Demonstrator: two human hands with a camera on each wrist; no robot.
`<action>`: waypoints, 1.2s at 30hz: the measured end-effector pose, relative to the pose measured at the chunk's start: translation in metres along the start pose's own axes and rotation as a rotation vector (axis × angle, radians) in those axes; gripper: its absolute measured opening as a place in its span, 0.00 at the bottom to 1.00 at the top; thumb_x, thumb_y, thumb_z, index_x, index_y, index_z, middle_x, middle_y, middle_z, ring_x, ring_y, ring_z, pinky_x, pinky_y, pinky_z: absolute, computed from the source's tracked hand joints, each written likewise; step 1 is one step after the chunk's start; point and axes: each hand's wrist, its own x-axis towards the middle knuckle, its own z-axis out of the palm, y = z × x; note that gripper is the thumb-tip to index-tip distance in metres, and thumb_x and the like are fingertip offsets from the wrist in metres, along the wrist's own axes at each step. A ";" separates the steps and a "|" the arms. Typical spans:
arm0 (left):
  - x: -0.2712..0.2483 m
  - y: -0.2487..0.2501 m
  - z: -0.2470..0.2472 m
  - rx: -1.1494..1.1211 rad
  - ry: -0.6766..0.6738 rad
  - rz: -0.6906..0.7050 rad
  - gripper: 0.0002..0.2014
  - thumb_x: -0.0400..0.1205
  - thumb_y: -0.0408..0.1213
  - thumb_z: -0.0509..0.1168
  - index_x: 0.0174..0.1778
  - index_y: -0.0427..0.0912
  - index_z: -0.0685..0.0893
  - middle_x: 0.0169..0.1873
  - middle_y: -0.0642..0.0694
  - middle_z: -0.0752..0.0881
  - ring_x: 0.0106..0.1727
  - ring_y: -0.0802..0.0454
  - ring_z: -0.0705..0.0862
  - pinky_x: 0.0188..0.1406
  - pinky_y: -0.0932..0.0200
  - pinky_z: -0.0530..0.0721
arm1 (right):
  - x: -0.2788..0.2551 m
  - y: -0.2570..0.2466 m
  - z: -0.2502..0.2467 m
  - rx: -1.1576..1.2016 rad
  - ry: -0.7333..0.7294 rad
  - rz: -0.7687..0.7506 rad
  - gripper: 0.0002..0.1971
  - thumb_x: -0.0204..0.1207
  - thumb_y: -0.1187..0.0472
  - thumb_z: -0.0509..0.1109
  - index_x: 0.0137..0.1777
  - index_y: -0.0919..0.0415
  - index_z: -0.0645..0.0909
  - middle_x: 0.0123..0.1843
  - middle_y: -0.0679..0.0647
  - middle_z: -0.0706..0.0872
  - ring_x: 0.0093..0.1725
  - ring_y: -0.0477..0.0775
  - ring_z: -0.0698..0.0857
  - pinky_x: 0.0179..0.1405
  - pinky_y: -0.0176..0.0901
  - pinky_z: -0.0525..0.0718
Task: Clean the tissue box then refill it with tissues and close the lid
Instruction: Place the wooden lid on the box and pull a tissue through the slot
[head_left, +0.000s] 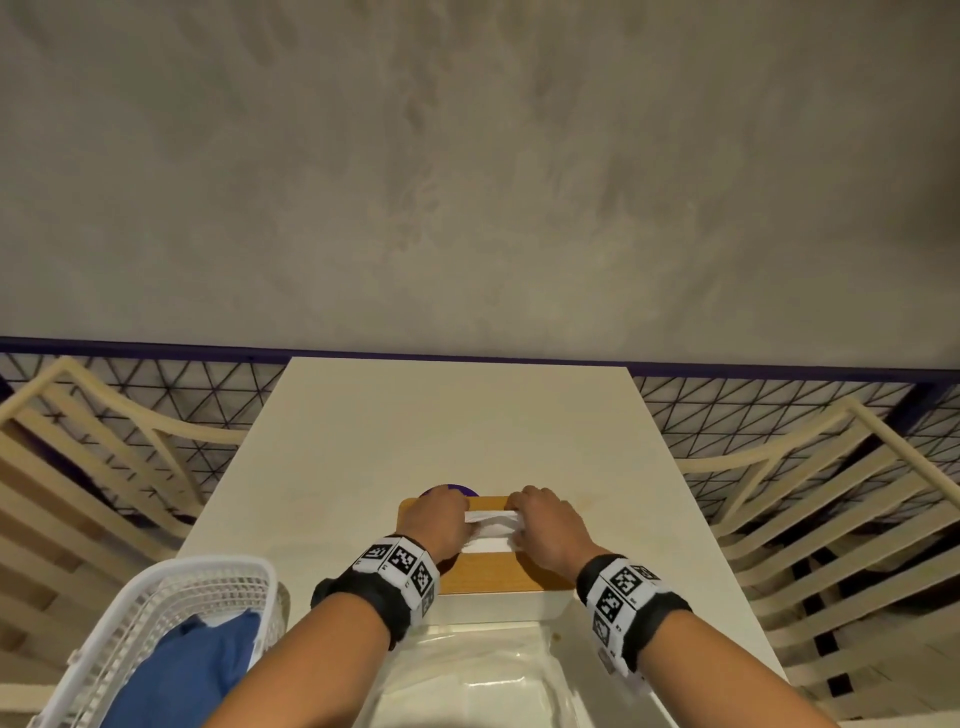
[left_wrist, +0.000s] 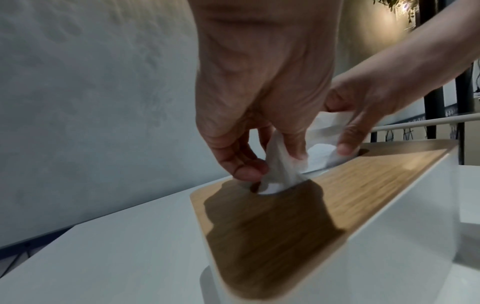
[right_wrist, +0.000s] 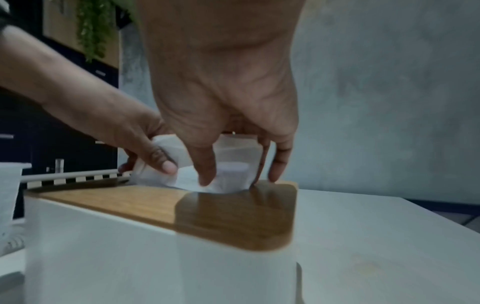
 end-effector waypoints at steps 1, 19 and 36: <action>-0.001 0.000 0.001 0.003 -0.007 -0.003 0.15 0.81 0.44 0.65 0.58 0.38 0.83 0.50 0.43 0.84 0.53 0.46 0.85 0.47 0.56 0.80 | 0.001 0.001 -0.001 0.005 0.012 -0.001 0.10 0.76 0.62 0.67 0.56 0.60 0.82 0.55 0.59 0.85 0.56 0.61 0.81 0.43 0.45 0.73; -0.004 -0.022 -0.002 -0.017 -0.074 -0.040 0.15 0.81 0.33 0.63 0.63 0.39 0.81 0.61 0.40 0.83 0.61 0.43 0.83 0.57 0.54 0.82 | 0.007 0.016 -0.007 0.060 -0.136 -0.036 0.09 0.74 0.69 0.67 0.52 0.69 0.86 0.52 0.66 0.87 0.52 0.64 0.84 0.40 0.38 0.69; -0.012 -0.045 -0.007 -0.826 -0.040 -0.223 0.08 0.87 0.32 0.58 0.41 0.39 0.76 0.24 0.42 0.83 0.14 0.57 0.81 0.14 0.66 0.71 | 0.000 0.038 -0.014 0.371 -0.134 0.069 0.06 0.72 0.72 0.68 0.39 0.61 0.81 0.39 0.57 0.81 0.39 0.53 0.77 0.27 0.30 0.68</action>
